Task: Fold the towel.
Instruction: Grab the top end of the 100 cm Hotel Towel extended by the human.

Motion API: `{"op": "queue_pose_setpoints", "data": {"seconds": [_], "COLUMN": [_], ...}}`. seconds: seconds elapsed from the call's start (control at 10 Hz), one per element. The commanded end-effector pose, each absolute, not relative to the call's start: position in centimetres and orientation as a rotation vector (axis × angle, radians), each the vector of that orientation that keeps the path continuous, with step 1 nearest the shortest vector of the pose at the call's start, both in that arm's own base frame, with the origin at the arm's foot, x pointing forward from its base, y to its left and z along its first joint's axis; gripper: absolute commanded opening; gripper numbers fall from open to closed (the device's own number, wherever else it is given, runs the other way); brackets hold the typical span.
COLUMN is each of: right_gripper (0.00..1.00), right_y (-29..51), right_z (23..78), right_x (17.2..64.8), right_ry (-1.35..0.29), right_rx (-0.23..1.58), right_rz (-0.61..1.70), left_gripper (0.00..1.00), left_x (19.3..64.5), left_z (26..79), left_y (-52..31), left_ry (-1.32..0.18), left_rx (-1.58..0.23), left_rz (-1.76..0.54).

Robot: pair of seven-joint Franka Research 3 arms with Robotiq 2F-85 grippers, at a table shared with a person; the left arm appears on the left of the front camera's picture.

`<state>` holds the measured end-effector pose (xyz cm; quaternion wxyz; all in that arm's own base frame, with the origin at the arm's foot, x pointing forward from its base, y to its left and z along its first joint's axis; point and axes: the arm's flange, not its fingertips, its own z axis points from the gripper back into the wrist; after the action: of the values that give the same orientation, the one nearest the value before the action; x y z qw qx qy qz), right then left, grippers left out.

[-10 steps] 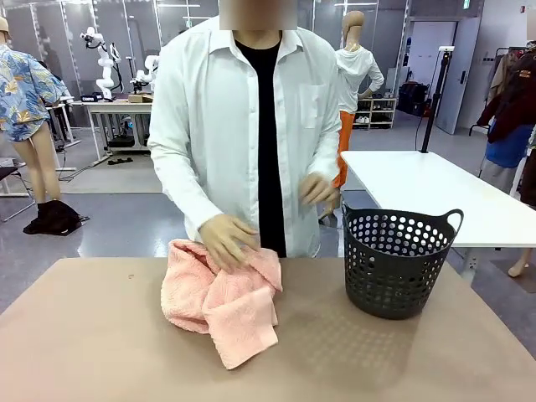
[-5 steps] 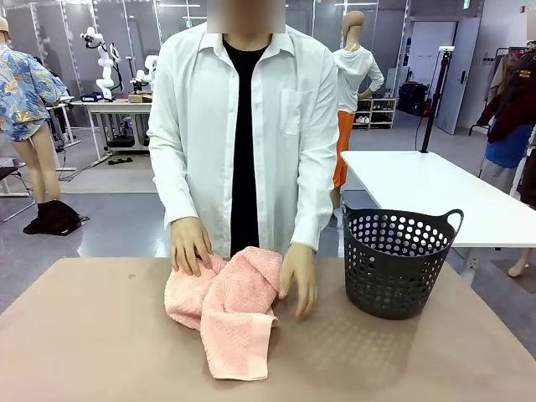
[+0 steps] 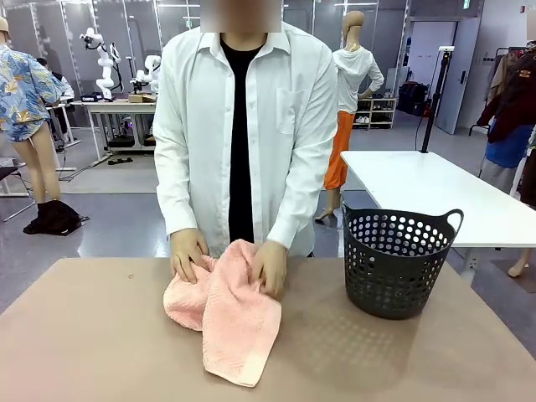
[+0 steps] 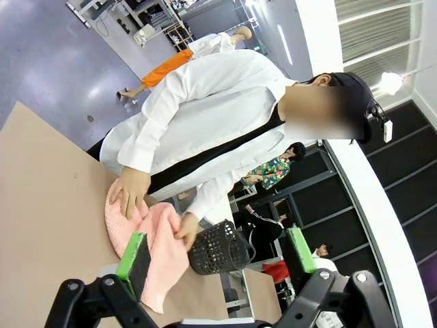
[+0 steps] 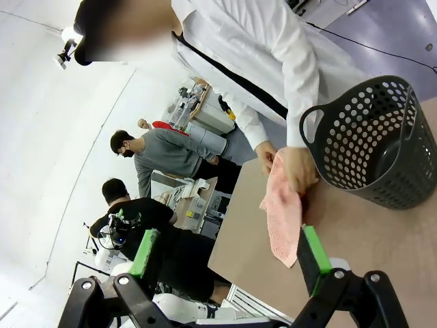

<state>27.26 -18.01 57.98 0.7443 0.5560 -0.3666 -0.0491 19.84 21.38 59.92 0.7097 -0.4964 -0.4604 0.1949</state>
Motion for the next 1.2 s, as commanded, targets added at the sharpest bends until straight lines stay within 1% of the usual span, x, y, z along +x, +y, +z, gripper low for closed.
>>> {"op": "queue_pose_setpoints", "data": {"seconds": [0.0, 1.1], "right_gripper": [1.00, 1.00], "right_y": [-18.15, -18.15], "right_z": [58.19, 58.19], "right_x": [27.46, 27.46], "right_ry": [-0.813, -0.813], "right_rx": [1.223, 1.223], "right_rz": [-0.101, -0.101], "left_gripper": [1.00, 1.00], "left_x": [20.08, 20.08], "left_z": [60.04, 60.04], "left_y": [21.43, 21.43], "left_ry": [-1.034, -1.034], "left_rx": [-1.116, -1.116], "left_rz": [0.418, 0.418]}}
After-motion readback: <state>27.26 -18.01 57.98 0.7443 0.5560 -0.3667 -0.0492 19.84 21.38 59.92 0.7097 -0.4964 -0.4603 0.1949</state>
